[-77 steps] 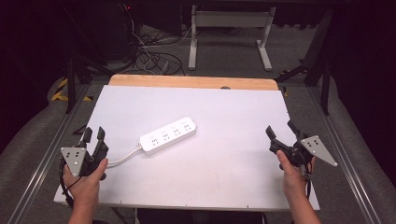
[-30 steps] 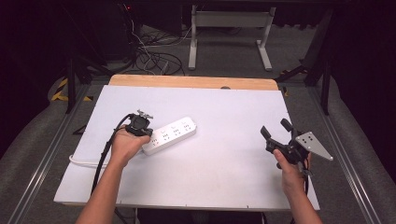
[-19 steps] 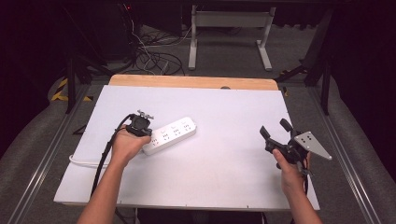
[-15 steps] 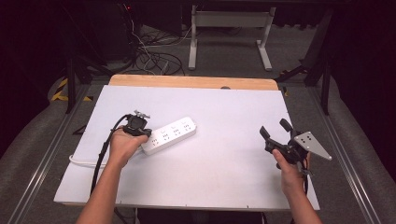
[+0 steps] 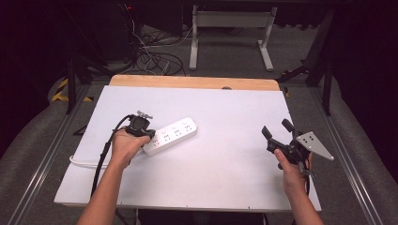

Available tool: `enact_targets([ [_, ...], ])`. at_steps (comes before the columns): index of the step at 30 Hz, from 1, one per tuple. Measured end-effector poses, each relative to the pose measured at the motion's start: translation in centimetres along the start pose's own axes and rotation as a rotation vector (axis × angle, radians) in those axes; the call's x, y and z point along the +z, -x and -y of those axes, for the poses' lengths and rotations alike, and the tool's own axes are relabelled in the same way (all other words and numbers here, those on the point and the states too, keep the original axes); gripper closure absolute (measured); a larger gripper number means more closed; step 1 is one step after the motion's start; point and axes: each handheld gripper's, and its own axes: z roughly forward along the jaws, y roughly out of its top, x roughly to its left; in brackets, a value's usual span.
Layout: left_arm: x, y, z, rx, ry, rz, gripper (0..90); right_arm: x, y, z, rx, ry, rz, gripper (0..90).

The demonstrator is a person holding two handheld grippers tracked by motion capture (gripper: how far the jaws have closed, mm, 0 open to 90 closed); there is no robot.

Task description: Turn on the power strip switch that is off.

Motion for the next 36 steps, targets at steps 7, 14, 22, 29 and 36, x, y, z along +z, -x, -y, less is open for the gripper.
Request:
enact_targets([
  [7,0.18,0.12,0.23,-0.018,0.007,-0.008,90.0,-0.04,-0.08,-0.01,-0.002,0.003,0.000,16.8],
  [14,0.18,0.20,0.19,-0.030,-0.003,-0.010,90.0,-0.10,-0.17,-0.07,-0.001,0.002,0.000,16.8],
  [22,0.23,0.24,0.06,-0.034,-0.017,-0.012,90.0,-0.13,-0.15,-0.09,0.001,0.006,0.001,16.8],
  [29,0.27,0.70,0.09,-0.020,-0.017,-0.026,90.0,-0.12,-0.25,-0.13,0.008,0.008,-0.001,16.9],
  [36,0.25,0.31,0.00,-0.045,-0.025,-0.001,90.0,-0.14,-0.32,-0.14,0.004,0.009,-0.004,16.9],
])
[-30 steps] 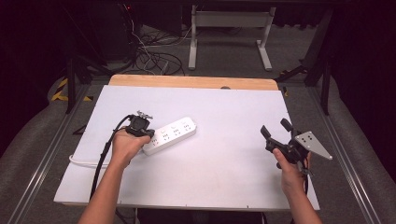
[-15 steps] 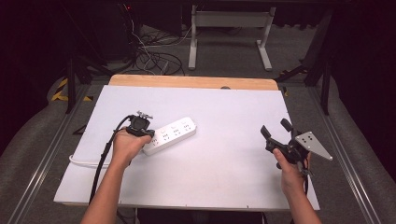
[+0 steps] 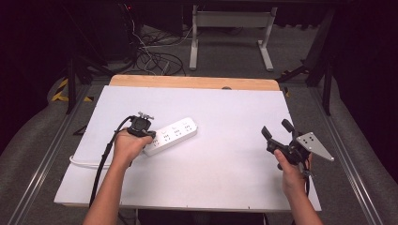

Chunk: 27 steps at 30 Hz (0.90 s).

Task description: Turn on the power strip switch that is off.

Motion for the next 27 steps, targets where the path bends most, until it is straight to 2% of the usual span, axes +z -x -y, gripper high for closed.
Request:
enact_targets([
  [4,-0.01,-0.17,0.04,-0.002,0.002,0.008,90.0,0.02,0.06,0.03,0.006,-0.003,0.001,16.9],
  [9,0.12,0.05,0.09,-0.003,0.007,-0.014,90.0,0.11,-0.07,0.07,0.000,-0.006,-0.005,16.9],
  [13,0.18,-0.41,0.10,-0.032,0.014,0.023,90.0,0.09,-0.12,0.04,-0.002,-0.005,-0.008,17.0],
  [15,0.17,-0.46,0.12,-0.033,0.015,0.025,90.0,0.06,-0.08,0.03,0.000,-0.006,-0.006,17.0],
  [17,0.18,-0.22,0.02,-0.017,0.009,0.008,90.0,0.07,0.02,0.04,0.002,-0.005,-0.003,17.0],
  [27,0.17,-0.22,0.03,-0.021,0.010,0.007,90.0,0.10,-0.01,0.05,0.002,-0.007,-0.003,17.1],
])
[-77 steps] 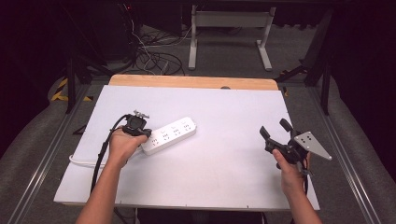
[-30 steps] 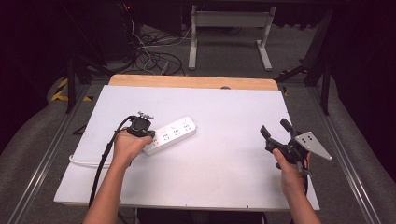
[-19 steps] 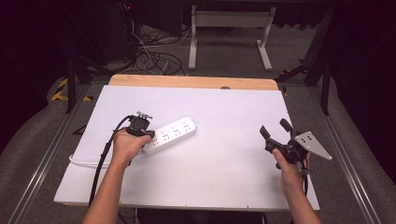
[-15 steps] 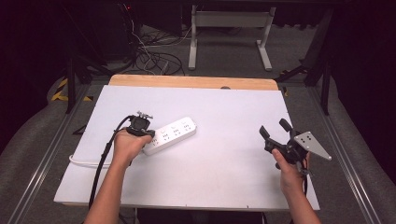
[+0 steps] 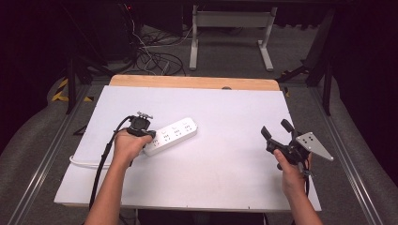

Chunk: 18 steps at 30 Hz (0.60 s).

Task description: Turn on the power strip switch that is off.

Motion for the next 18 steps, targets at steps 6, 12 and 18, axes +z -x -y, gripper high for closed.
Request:
enact_targets([
  [6,0.0,0.1,0.1,0.002,0.002,-0.004,90.0,0.0,0.0,0.0,-0.001,-0.002,-0.001,17.1],
  [12,0.0,0.1,0.0,0.016,0.006,-0.007,90.0,0.0,0.0,0.0,-0.003,-0.005,0.000,17.2],
  [18,-0.4,-0.9,0.5,-0.025,0.094,0.031,89.9,0.0,0.1,0.0,0.018,0.000,-0.005,17.3],
])
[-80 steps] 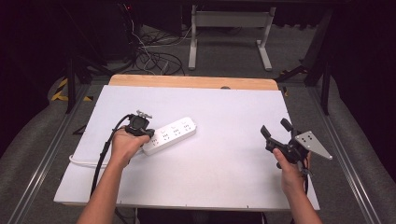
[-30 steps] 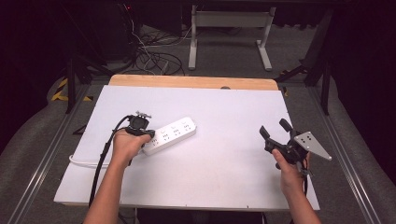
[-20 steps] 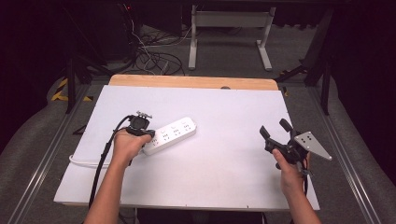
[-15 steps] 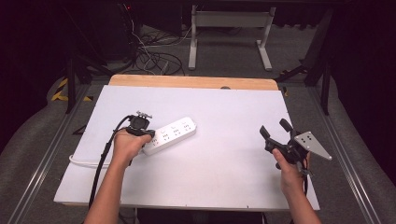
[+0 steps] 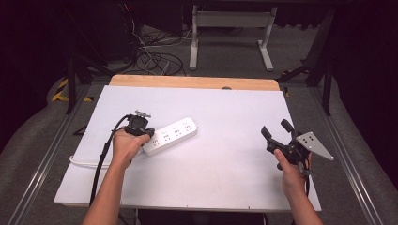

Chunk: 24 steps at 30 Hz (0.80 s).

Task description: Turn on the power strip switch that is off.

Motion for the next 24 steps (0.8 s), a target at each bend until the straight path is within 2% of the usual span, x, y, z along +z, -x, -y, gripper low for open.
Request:
enact_targets([
  [4,-1.3,-0.5,0.8,-0.050,0.109,0.006,89.9,-0.1,0.2,0.0,0.017,0.009,0.001,17.3],
  [6,-2.4,-0.3,1.3,-0.042,0.179,-0.009,89.9,-0.1,0.2,-0.1,0.018,0.009,0.001,17.3],
  [10,-4.6,-0.1,3.1,-0.026,0.331,-0.068,89.7,-0.3,0.0,-0.2,0.009,0.016,0.000,17.9],
  [12,-5.6,-0.2,4.3,-0.041,0.417,-0.088,89.6,-0.2,0.1,-0.2,0.006,0.013,0.001,17.8],
  [14,-6.4,-0.3,5.5,-0.063,0.525,-0.099,89.4,-0.2,0.1,-0.1,0.008,0.010,0.004,17.7],
  [17,-8.0,-0.2,6.7,-0.067,0.661,-0.153,88.6,-0.2,0.0,-0.1,0.005,0.007,0.001,17.7],
  [19,-9.1,0.2,7.5,-0.036,0.718,-0.204,88.4,-0.2,-0.1,-0.2,0.004,0.013,0.001,17.8],
  [21,-9.9,0.3,8.1,-0.016,0.750,-0.257,88.6,-0.3,-0.1,-0.2,-0.005,0.011,-0.001,17.8],
  [24,-10.7,0.1,8.9,-0.024,0.779,-0.304,88.8,-0.3,-0.1,-0.1,-0.008,0.003,-0.003,17.8],
])
